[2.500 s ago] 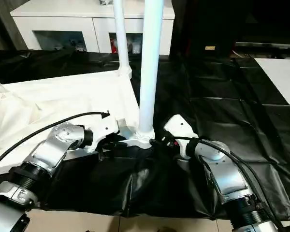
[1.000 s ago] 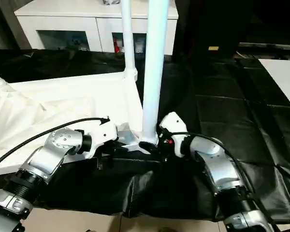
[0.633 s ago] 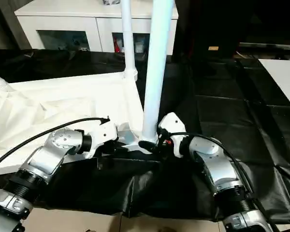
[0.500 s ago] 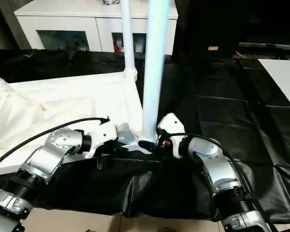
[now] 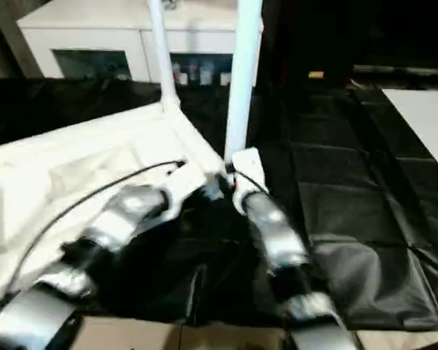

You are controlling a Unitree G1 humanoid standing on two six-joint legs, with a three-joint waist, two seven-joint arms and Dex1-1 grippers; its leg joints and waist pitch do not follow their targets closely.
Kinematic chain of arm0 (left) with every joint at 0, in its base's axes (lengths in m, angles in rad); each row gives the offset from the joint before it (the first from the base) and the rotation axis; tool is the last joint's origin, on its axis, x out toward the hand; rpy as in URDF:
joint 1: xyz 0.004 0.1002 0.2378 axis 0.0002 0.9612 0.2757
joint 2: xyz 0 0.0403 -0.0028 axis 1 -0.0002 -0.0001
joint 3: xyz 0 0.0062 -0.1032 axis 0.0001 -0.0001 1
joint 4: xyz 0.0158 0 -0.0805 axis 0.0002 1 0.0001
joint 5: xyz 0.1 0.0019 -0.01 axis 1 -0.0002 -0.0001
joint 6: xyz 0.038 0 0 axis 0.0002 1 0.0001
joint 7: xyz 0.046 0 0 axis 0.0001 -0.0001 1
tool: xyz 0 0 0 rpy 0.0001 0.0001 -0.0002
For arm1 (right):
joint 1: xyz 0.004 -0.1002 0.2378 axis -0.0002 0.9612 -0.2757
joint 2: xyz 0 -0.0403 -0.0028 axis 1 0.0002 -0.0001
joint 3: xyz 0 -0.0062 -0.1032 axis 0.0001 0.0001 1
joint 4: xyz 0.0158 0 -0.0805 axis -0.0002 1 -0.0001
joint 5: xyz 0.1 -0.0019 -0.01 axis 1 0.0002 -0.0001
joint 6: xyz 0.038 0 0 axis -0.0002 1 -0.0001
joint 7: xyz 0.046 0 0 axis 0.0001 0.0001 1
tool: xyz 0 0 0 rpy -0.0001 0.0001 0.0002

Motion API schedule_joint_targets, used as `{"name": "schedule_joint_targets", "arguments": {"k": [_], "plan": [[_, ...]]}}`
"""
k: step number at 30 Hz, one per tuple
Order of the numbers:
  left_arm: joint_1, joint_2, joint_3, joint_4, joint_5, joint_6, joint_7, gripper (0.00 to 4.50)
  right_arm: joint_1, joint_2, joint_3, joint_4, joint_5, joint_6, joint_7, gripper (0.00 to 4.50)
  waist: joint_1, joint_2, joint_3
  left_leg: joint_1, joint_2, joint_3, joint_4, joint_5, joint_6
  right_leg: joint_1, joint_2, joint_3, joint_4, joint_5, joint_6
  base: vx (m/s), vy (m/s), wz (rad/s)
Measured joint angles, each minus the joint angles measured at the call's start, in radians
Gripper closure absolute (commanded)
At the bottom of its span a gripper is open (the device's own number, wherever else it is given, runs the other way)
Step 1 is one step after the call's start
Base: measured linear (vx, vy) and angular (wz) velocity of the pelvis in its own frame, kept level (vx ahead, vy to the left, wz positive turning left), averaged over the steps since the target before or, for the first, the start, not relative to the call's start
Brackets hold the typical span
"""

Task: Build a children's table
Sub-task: Rotate leg to tighten

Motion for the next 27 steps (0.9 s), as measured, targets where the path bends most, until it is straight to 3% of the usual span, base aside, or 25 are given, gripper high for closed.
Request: {"name": "schedule_joint_targets", "arguments": {"k": [5, 8, 14, 17, 21, 24, 27], "plan": [[-0.016, -0.013, -0.003, 0.044, 0.016, -0.024, 0.028, 4.50, -0.029, 0.021, -0.013, 0.052, -0.010, -0.012, -0.026, 1.77, 0.001, -0.004, -0.004, 0.001, 0.000, -0.001, 0.000, 0.000, 0.000, 0.001, 0.000, -0.001, 0.000, 0.000, 0.000, 0.000, 0.000, 0.00], [-0.016, -0.008, -0.018, 0.045, 0.023, -0.048, 0.027, 4.50, 0.001, 0.013, -0.017, 0.024, -0.001, -0.041, -0.001, 1.07, 0.003, -0.004, -0.004, 0.000, 0.000, -0.001, 0.000, 0.000, 0.000, 0.001, 0.000, -0.001, -0.001, 0.000, 0.000, 0.000, 0.000, 0.00], [-0.002, 0.020, -0.018, 0.021, 0.015, -0.063, 0.002, 4.50, 0.061, -0.036, -0.018, -0.095, 0.029, -0.025, 0.075, 0.62, 0.004, -0.003, -0.003, -0.001, 0.001, -0.001, -0.002, 0.000, 0.000, 0.000, 0.000, -0.002, -0.001, 0.000, 0.000, 0.000, 0.000, 0.00], [0.019, 0.044, -0.018, -0.004, 0.013, -0.085, -0.030, 4.50, 0.092, -0.086, -0.022, -0.183, 0.066, 0.009, 0.166, 0.55, 0.004, -0.002, -0.003, -0.001, 0.001, -0.001, -0.003, 0.000, 0.000, 0.000, 0.001, -0.002, -0.001, 0.000, 0.000, 0.000, 0.000, 0.00], [0.065, 0.128, -0.018, -0.044, -0.012, -0.164, -0.133, 4.50, 0.176, -0.230, -0.002, -0.321, 0.140, 0.063, 0.418, 0.55, 0.002, 0.000, -0.003, 0.000, 0.002, -0.001, -0.005, 0.000, 0.000, 0.000, 0.002, -0.003, -0.001, -0.001, 0.001, 0.000, 0.000, 0.00], [0.107, 0.195, -0.012, -0.095, -0.054, -0.201, -0.247, 4.50, 0.240, -0.335, 0.046, -0.366, 0.164, 0.058, 0.590, 0.55, 0.002, 0.001, -0.004, 0.000, 0.003, -0.001, -0.005, 0.000, 0.000, 0.000, 0.002, -0.003, -0.001, -0.001, 0.002, 0.000, 0.000, 0.00], [0.152, 0.246, -0.006, -0.163, -0.109, -0.194, -0.381, 4.50, 0.272, -0.378, 0.088, -0.384, 0.165, 0.036, 0.699, 0.55, 0.003, 0.001, -0.003, 0.000, 0.003, -0.001, -0.005, 0.000, 0.000, -0.001, 0.002, -0.003, -0.001, -0.001, 0.002, 0.000, 0.000, 0.00]]}}
